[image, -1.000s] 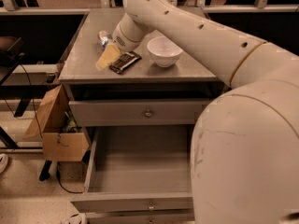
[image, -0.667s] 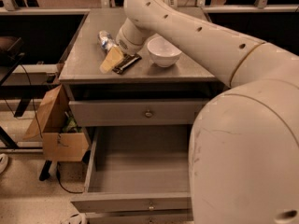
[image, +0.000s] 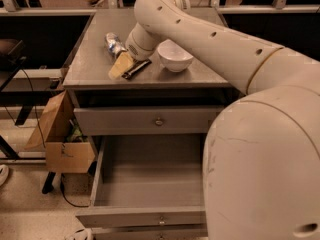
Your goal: Place rxbar chocolate into middle drawer
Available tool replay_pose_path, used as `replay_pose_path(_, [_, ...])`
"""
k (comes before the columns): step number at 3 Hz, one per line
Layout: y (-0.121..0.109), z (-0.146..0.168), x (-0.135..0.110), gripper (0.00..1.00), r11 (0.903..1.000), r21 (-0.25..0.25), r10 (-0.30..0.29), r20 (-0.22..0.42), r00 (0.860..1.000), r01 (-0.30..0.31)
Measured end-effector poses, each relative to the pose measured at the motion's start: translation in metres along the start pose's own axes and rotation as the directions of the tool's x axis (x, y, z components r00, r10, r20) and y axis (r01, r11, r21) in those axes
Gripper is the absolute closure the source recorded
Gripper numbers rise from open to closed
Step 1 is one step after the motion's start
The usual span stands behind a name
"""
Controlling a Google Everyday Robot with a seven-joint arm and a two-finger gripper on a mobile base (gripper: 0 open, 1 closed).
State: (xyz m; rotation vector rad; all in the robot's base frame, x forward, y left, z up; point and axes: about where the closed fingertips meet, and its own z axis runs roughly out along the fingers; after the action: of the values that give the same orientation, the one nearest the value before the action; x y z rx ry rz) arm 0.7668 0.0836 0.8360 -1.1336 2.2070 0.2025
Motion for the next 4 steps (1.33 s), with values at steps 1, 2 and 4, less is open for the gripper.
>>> replay_pose_path(1, [0.0013,0.0024,0.0012,0.19,0.9999,-0.015,-0.008,0.006,1.0,0.008])
replay_pose_path(2, [0.0012,0.0033,0.0055,0.42,0.9996,-0.027,-0.002,0.004,1.0,0.003])
replay_pose_path(4, [0.0002,-0.0021,0.0073,0.89,0.9994,-0.033,0.008,0.001,1.0,-0.008])
